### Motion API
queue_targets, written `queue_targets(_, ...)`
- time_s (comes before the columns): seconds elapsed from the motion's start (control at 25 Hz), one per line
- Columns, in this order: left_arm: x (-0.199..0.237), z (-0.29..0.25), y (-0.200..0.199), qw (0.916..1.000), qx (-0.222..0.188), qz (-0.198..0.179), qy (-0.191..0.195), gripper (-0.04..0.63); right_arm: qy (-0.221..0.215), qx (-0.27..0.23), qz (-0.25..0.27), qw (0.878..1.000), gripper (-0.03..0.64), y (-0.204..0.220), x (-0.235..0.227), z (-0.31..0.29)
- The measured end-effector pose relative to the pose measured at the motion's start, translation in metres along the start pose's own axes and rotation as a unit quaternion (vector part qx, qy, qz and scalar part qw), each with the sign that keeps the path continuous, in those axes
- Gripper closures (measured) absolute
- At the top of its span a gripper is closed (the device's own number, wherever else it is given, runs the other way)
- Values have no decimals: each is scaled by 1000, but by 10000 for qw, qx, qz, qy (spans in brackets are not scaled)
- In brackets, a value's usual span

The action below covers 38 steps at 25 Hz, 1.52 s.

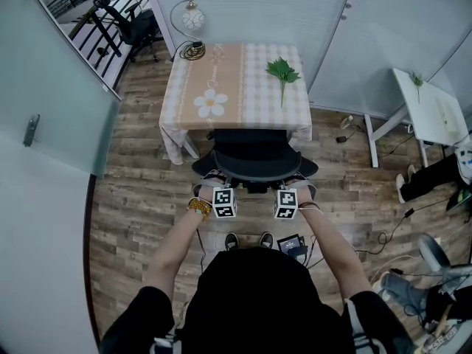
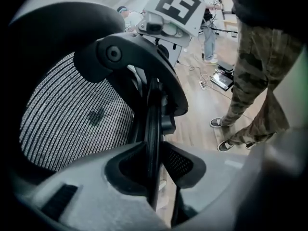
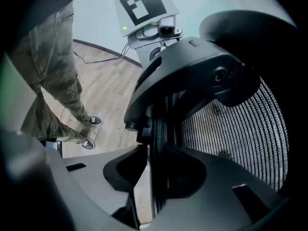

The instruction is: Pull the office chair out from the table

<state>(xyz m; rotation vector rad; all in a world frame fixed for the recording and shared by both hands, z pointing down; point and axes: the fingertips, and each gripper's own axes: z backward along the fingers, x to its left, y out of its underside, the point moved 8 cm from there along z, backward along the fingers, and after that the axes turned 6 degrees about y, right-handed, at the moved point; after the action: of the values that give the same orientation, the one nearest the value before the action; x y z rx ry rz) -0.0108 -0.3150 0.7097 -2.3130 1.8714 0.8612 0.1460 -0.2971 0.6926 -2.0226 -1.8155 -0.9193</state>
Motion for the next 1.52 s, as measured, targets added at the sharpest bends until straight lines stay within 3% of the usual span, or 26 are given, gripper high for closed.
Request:
queue_targets(0.28,5,-3,-2,9995,299,-57,23,489,-332,120,17,9994,525,-6,-6,-2)
queue_targets(0.56,6,-3,-3,9996,266,110,53,489,73,197,38,9998,535,-5,2,-2)
queue_targets(0.8,5,-3,-3,9994,292,157,99,489,-110,197,62,9997,538,-6,0,-2)
queue_targets(1.52,5,-4,-3,9990,308,285,163,492,-75,145,-110,9998,539,-6,2,-3)
